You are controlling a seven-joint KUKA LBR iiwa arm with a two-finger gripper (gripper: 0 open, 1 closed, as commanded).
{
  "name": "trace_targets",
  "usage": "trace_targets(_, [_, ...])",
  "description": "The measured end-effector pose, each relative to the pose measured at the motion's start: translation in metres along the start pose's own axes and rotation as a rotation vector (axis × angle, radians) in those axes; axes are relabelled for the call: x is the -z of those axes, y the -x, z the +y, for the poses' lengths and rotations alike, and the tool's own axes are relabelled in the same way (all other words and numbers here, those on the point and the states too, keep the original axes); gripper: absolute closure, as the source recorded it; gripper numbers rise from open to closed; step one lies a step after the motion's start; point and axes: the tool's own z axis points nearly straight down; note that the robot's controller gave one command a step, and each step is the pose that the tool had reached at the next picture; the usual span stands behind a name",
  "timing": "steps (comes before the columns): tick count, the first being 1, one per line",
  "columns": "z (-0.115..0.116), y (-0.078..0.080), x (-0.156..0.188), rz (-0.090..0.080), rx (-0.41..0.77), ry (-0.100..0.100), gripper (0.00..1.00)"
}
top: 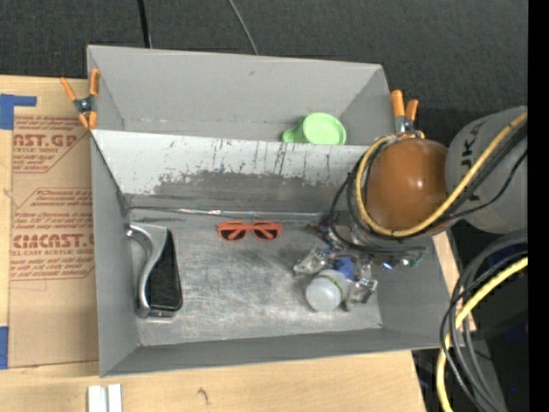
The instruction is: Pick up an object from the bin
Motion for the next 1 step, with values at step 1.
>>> trace_targets(1, [0.0104, 0.0012, -0.0072, -0.013, 0.324, -0.008, 1.0])
